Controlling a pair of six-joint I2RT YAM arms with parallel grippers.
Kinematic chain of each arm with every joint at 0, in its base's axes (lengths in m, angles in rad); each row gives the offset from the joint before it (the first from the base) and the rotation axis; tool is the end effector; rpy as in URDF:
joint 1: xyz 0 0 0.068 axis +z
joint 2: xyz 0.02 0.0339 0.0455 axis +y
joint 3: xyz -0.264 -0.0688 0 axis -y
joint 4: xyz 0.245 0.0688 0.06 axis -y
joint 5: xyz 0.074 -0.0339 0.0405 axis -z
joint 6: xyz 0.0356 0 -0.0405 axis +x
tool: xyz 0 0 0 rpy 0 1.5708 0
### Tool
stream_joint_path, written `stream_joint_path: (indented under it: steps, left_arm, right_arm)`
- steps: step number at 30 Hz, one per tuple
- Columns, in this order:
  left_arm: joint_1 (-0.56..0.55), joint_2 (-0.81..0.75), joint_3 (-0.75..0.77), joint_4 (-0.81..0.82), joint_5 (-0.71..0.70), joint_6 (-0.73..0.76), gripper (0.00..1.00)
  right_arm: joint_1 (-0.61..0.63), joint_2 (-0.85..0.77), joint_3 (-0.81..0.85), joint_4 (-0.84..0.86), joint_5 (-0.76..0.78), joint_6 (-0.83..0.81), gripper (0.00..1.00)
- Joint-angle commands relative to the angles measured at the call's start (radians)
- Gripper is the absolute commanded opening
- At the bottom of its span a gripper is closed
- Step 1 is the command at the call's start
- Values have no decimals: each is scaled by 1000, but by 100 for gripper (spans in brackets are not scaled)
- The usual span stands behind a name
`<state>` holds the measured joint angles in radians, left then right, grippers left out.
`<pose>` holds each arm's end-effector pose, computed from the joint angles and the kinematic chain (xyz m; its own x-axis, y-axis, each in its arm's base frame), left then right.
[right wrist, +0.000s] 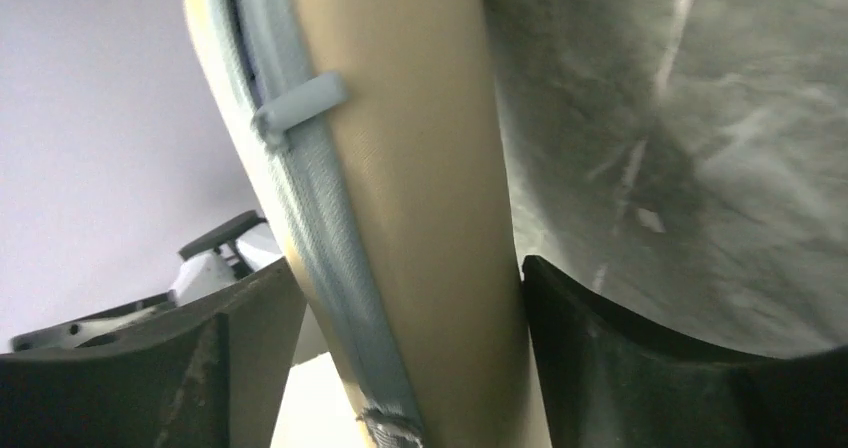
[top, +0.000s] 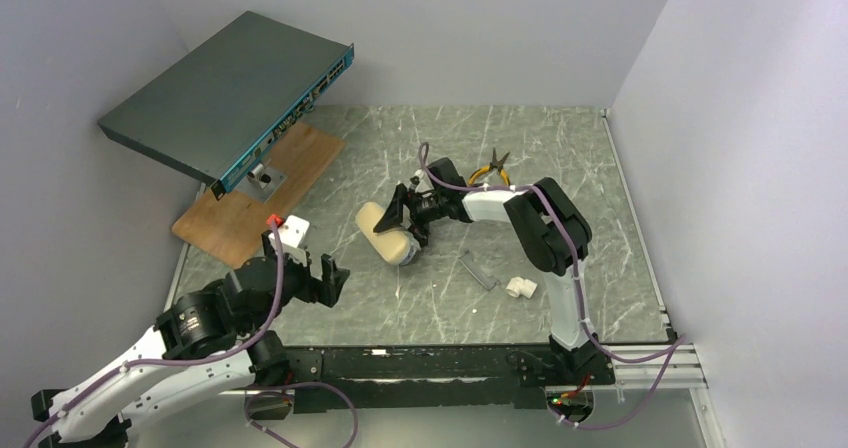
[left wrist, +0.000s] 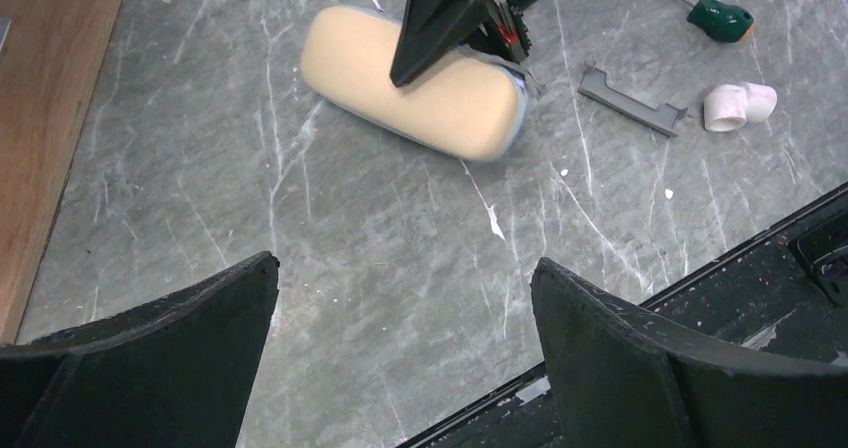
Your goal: Open the umbrella
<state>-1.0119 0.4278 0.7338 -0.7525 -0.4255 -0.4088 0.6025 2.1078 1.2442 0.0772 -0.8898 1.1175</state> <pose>0.0609 -0.0696 0.3081 -0.4386 0.0185 -0.8985 0.4364 0.8784 -0.1950 0.3369 0.2653 0.1248 -0.9827 0.0110 0.1850 0.1700 0.4516 0.8759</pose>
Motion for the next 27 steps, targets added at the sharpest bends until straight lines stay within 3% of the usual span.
stream_joint_path:
  steps: [1,4,8,9,14,19,27]
  left_arm:
    - [0,-17,-6,-5,-52,-25,99]
    - [-8,-5,-4,-15,-66,-36,99]
    - [-24,19,2,-30,-89,-44,99]
    - [-25,23,4,-30,-91,-43,100]
    - [-27,44,-2,-14,-79,-20,99]
    - [-28,70,-6,-3,-61,-5,99]
    - [-44,114,-4,9,-30,13,99]
  right_arm:
    - [-8,-67,-4,-172,31,-144,83]
    - [-24,-119,6,-355,113,-286,88]
    - [-43,-187,35,-622,334,-498,95]
    - [-50,-204,31,-657,382,-528,99]
    - [-60,-268,61,-788,568,-635,100]
    - [-56,-389,80,-825,676,-678,100]
    - [37,-537,86,-843,692,-768,100]
